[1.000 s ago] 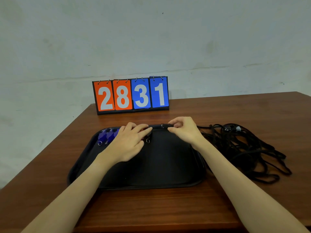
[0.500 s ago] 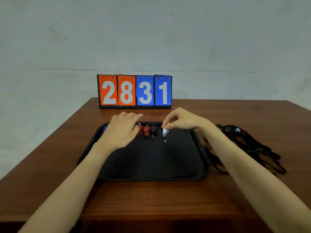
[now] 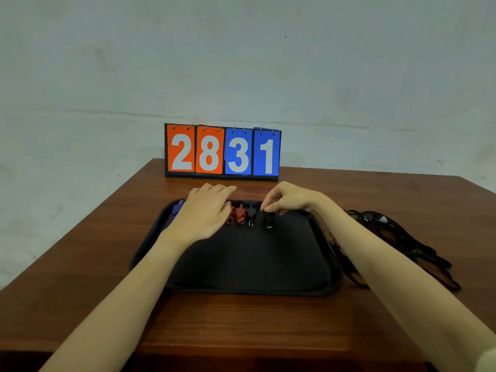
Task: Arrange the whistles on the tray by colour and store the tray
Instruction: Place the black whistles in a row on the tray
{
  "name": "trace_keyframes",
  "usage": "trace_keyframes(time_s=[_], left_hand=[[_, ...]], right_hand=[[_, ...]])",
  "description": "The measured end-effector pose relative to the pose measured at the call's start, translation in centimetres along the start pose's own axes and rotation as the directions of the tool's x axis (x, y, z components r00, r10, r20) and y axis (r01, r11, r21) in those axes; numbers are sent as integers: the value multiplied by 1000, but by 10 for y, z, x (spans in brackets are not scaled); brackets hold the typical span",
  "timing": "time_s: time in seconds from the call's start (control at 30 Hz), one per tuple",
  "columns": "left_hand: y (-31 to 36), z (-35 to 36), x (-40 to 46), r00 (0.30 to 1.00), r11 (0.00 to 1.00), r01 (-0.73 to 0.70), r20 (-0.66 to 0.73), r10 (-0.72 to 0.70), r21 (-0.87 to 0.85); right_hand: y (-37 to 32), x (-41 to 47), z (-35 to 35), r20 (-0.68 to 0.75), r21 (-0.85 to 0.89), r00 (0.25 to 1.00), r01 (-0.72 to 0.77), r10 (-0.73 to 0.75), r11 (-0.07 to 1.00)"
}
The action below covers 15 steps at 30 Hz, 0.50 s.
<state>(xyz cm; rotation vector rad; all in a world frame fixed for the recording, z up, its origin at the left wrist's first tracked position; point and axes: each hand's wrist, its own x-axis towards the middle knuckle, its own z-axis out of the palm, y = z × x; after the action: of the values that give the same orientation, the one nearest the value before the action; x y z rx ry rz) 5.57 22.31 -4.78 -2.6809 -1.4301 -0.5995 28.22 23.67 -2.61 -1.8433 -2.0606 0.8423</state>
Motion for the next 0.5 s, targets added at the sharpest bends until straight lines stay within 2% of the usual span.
trace_keyframes(time_s=[0.13,0.3,0.4,0.5], left_hand=[[6,5,0,996,997,-76,36,77,-25],[8,13,0,990,993,-115,84,115,-1],[8,15,2,990,993,-114,86,113,5],[9,16,3,991,994,-113,77,112,3]], right_hand=[[6,3,8,-102,-18,994,35,-37,999],[11,-17,13,-290,-192,942,114,-167,975],[11,-37,18,-203,-347,946,174,-255,922],[11,-47,26,-93,-432,955,215,-280,876]])
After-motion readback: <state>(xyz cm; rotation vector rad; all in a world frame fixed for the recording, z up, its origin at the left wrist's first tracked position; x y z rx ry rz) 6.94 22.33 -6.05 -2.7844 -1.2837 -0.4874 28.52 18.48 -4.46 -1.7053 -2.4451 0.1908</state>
